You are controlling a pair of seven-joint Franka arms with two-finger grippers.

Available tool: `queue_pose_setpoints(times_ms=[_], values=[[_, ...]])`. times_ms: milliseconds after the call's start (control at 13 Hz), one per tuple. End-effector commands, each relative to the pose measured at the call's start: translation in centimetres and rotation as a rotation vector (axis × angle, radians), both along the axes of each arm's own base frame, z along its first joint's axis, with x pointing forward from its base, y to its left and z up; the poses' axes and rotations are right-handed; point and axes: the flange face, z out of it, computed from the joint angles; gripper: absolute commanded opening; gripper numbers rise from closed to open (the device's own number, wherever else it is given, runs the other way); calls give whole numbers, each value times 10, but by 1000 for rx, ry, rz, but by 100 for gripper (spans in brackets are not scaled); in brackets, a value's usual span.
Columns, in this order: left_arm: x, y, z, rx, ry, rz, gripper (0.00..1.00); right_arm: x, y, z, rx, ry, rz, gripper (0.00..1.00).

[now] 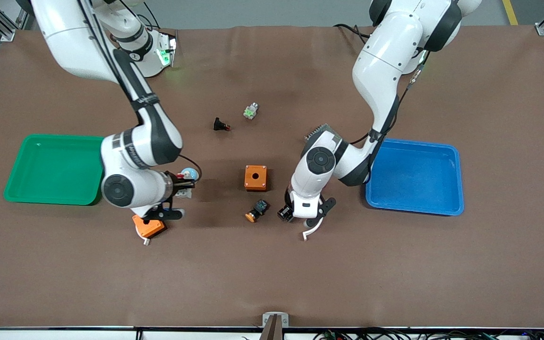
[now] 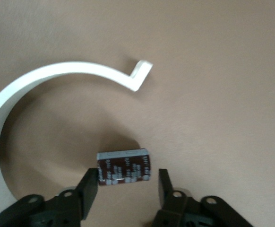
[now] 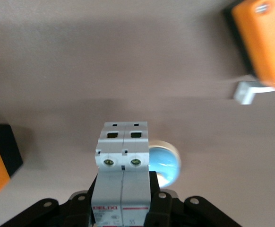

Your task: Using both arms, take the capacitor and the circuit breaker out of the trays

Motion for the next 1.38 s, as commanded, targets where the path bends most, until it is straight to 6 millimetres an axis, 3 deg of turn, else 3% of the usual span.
queue_pose_setpoints(times_ms=[0, 231, 385, 538, 615, 692, 769, 846, 1000, 1077, 1231, 1308], values=[[8, 12, 40, 68, -19, -17, 100, 7, 29, -15, -14, -26, -101, 0], [31, 61, 86, 158, -31, 15, 100, -4, 70, -23, -39, -33, -135, 0], [36, 108, 116, 232, 24, -79, 100, -6, 74, -36, -51, -20, -138, 2], [46, 164, 154, 262, 48, -147, 100, -7, 72, -51, -56, -8, -128, 15], [49, 191, 174, 277, 58, -196, 100, -6, 69, -58, -59, -4, -131, 24], [52, 224, 195, 292, 84, -244, 100, -3, 64, -58, -58, -4, -137, 41], [52, 253, 214, 303, 106, -292, 100, -3, 68, -53, -59, -7, -137, 71], [52, 281, 230, 306, 120, -343, 100, 2, 74, -33, -47, -31, -132, 99], [52, 334, 259, 303, 123, -413, 100, -2, 77, 4, -60, -3, -132, 100], [49, 354, 273, 303, 127, -439, 100, -1, 77, 42, -51, -21, -138, 100], [41, 396, 298, 259, 117, -521, 100, -2, 59, 104, -48, -38, -151, 100], [35, 415, 310, 235, 112, -577, 100, -8, 49, 147, -83, -114, -130, 100]])
